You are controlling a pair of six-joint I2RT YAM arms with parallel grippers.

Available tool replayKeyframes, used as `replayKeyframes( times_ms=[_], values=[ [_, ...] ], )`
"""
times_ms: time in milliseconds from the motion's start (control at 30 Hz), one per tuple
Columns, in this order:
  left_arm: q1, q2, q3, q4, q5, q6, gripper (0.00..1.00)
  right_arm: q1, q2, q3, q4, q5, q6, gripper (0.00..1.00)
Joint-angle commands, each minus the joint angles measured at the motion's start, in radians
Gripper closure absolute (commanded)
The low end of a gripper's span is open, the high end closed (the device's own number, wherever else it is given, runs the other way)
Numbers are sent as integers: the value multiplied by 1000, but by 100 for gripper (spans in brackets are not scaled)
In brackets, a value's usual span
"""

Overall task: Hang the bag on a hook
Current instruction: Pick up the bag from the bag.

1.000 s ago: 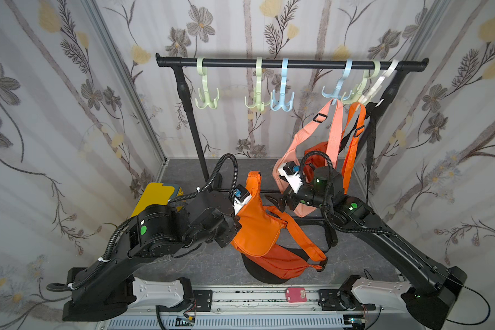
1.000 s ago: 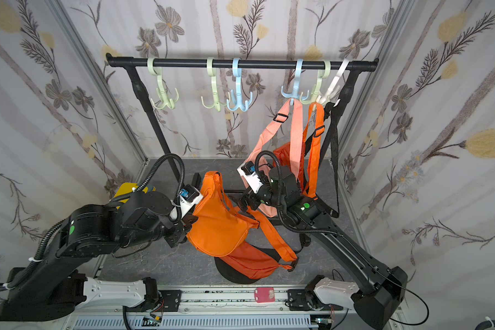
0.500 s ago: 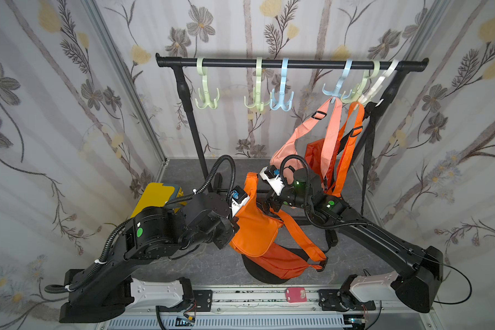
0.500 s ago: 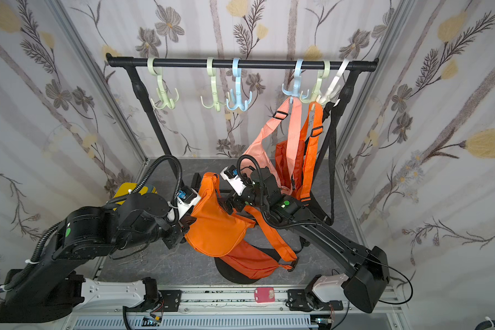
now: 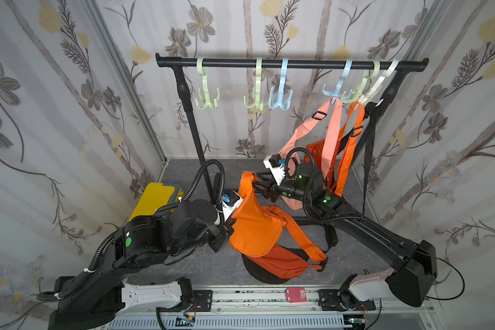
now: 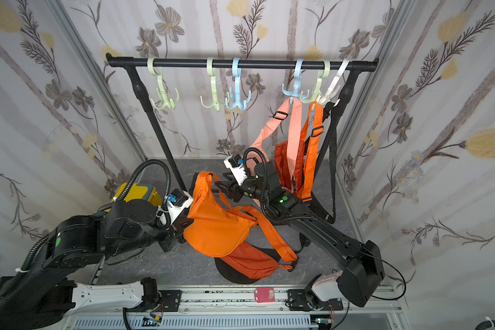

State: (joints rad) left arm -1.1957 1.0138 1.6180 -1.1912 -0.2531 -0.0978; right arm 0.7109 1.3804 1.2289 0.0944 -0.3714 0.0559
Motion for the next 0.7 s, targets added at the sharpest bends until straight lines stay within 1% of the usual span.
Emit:
replayKeyframes(
  times_ms=[0, 200, 267, 333, 367, 400, 433, 467, 500, 667],
  values=[
    [-1, -13, -11, 47, -23, -6, 100, -16, -75, -36, 107, 81, 38, 100],
    [-1, -39, -26, 63, -27, -6, 100, -31, -175, -85, 97, 130, 36, 100],
    [0, -44, -30, 72, -28, -4, 100, -31, -191, -102, 93, 122, 33, 100],
    [-1, -43, -32, 76, -21, -4, 100, -26, -194, -107, 73, 84, 22, 100],
    [0, -41, -32, 77, -17, -3, 100, -16, -194, -108, 58, 64, 12, 89],
    [-1, -36, -32, 77, -15, -1, 100, -4, -194, -110, 48, 53, -1, 75],
    [-1, -32, -30, 76, -13, -2, 100, 13, -192, -114, 38, 42, -19, 64],
    [-1, -27, -28, 75, -11, 3, 100, 30, -189, -115, 23, 34, -35, 54],
    [0, -21, -25, 73, -11, 4, 100, 41, -185, -115, 15, 28, -47, 46],
    [0, -3, -8, 68, -17, 11, 100, 64, -161, -108, 6, -16, -61, 22]
  ],
)
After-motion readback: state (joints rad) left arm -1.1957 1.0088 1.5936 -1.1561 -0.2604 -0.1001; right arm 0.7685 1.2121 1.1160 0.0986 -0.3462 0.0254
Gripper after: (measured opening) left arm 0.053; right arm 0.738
